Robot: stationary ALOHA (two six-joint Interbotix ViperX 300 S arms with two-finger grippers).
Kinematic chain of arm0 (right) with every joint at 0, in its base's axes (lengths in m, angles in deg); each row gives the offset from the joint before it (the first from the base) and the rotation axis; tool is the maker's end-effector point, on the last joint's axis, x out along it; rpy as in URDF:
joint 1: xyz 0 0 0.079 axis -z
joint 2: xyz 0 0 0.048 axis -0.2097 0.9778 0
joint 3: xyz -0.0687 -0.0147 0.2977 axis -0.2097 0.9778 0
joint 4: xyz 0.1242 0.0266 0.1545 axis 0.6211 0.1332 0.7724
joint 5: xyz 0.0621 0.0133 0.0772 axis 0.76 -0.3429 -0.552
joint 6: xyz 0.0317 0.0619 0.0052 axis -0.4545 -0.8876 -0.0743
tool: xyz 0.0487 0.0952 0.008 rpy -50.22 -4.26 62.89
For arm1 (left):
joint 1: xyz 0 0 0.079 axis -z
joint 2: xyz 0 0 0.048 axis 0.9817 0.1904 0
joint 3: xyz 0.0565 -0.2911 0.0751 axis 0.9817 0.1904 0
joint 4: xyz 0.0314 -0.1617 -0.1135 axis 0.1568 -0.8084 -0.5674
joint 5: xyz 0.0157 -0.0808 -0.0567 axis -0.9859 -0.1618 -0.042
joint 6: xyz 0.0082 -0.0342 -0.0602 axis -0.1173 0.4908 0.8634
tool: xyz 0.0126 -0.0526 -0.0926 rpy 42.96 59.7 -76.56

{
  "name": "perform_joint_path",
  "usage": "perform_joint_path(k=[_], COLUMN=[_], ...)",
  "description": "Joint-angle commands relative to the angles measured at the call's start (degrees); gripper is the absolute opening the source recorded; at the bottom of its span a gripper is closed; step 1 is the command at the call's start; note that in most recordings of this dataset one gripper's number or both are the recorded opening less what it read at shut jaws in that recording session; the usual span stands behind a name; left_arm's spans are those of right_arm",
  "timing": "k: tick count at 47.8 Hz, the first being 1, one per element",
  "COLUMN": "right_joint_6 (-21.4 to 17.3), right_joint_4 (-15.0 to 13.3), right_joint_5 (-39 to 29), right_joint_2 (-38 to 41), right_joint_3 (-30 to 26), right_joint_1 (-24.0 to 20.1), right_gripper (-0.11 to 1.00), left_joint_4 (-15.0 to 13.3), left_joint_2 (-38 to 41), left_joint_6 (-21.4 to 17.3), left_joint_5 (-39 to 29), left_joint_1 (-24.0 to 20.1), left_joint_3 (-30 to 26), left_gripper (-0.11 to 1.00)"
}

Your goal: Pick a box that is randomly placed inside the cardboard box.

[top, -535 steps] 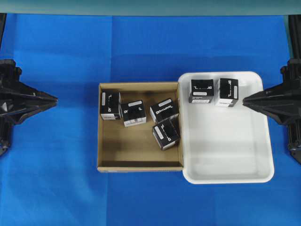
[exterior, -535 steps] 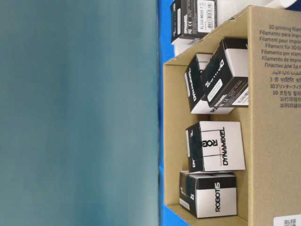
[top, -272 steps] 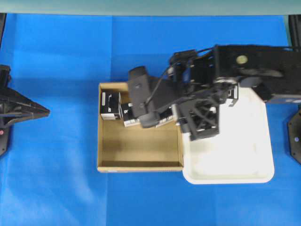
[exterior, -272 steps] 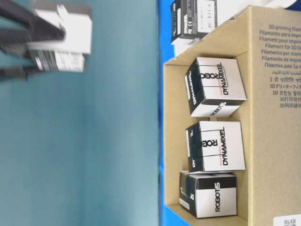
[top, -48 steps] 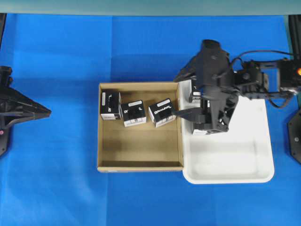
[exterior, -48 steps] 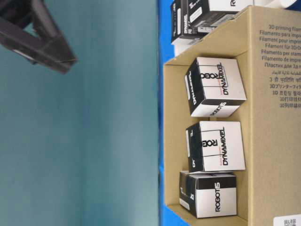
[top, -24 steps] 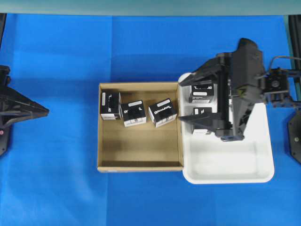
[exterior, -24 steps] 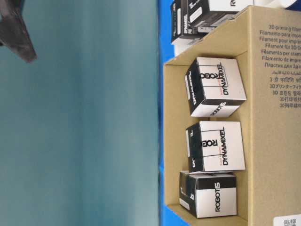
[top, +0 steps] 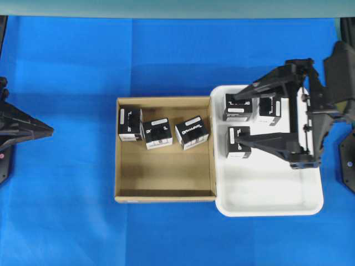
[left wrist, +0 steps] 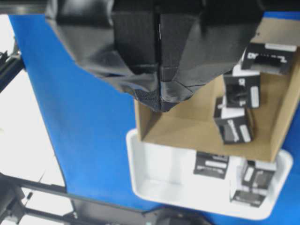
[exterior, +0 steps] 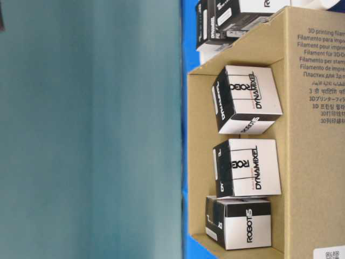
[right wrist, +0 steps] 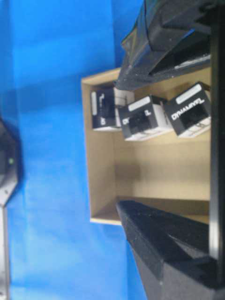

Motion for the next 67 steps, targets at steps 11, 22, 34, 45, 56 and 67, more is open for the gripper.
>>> perform_joint_path(k=[11,22,34,45,56,67], right_joint_6=[0.2,0.4,0.5,0.4,0.8,2.4], right_joint_4=[0.0,-0.1,-0.2,-0.2,-0.2,-0.3], right_joint_5=[0.3,0.5,2.9,8.2,8.7,6.8], right_joint_2=[-4.2,-6.2,-6.5,-6.8,-9.0,-15.1], right_joint_3=[3.2,4.6,6.1,8.3,10.6,12.4], right_joint_1=[-0.6,-0.6,1.3,1.6,0.8,0.7], right_gripper=[0.98,0.98,0.98,0.98,0.98,0.98], left_joint_4=[0.1,0.1,0.2,0.2,0.1,0.2], left_joint_2=[-0.3,-0.9,-1.6,-1.8,-1.6,-1.4], left_joint_6=[0.1,-0.3,-0.3,-0.7,-0.8,-0.8], left_joint_5=[0.3,0.2,0.4,1.8,7.7,9.6], left_joint_1=[0.5,-0.3,-0.1,-0.1,-0.1,-0.1], left_joint_3=[-0.7,-0.4,-0.2,-0.2,-0.1,0.0], left_gripper=[-0.07,-0.07,-0.07,-0.07,-0.07,-0.07])
